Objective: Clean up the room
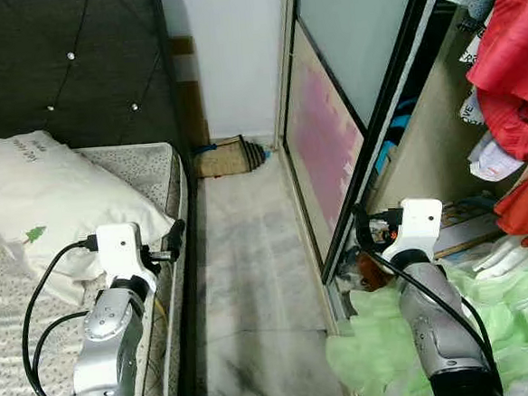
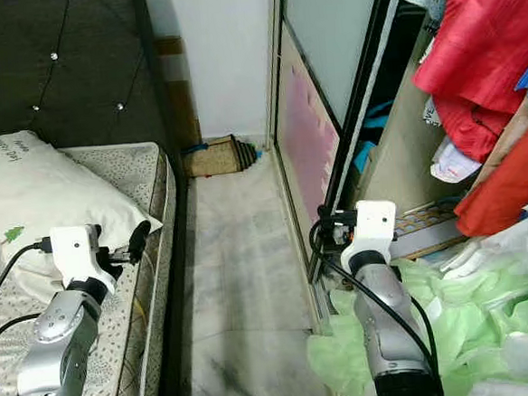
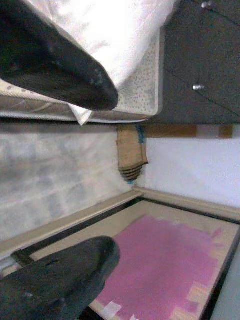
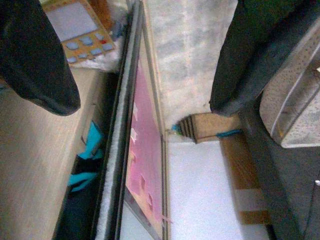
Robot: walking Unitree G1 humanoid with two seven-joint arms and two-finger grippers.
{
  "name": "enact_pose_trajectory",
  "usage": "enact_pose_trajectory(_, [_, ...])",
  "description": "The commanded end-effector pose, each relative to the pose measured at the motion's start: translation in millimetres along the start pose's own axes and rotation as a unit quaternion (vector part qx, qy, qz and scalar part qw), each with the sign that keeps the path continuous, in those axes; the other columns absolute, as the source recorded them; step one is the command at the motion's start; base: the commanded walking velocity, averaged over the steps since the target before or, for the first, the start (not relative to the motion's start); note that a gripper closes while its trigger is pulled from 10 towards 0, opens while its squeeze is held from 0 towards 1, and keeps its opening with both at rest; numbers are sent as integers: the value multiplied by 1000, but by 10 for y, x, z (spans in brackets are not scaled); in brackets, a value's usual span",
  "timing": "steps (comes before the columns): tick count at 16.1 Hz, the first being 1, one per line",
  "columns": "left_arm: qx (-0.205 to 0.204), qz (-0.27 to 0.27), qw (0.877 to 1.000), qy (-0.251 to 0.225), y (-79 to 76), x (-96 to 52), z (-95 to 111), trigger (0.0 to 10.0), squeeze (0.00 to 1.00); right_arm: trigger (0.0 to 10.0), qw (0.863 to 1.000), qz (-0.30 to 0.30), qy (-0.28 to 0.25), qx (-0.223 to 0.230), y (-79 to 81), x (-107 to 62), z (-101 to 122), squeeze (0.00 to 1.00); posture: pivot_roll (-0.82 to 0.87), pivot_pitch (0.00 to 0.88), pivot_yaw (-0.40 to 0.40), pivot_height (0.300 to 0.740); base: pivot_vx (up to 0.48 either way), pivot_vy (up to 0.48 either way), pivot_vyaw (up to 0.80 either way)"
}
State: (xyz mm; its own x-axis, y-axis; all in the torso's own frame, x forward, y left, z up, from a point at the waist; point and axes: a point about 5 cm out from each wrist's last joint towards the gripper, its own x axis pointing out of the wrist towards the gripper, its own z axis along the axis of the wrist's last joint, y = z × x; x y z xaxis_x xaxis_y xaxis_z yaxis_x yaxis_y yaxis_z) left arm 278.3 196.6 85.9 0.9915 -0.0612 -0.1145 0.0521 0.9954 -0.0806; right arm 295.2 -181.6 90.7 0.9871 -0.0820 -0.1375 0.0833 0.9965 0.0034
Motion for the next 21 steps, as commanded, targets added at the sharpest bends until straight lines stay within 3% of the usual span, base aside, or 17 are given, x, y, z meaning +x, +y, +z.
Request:
enact_pose_trajectory(1, [9, 23, 999, -28, 87, 95, 235, 10000, 0, 10000, 998, -59, -14, -22, -77, 169, 247, 0, 1, 0, -54, 740, 0, 0, 0])
enact_pose_trajectory(2, [32, 22, 998, -41, 60, 115, 226, 10000, 0, 10000, 998, -33, -42, -23, -10, 81, 189, 0, 0, 0, -55, 740, 0, 0, 0])
enact_pose_trajectory(4, [31, 23, 998, -42, 65, 115, 227, 10000, 0, 10000, 998, -33, -45, -41, -9, 68, 186, 0, 0, 0, -57, 740, 0, 0, 0])
enact_pose_trajectory(7, [28, 30, 999, -36, 52, 120, 217, 10000, 0, 10000, 999, -35, -15, -5, -47, 100, 152, 0, 5, 0, -61, 740, 0, 0, 0])
enact_pose_trajectory(21, [28, 30, 999, -36, 51, 122, 217, 10000, 0, 10000, 999, -40, -10, -14, -63, 108, 147, 0, 5, 0, -61, 740, 0, 0, 0])
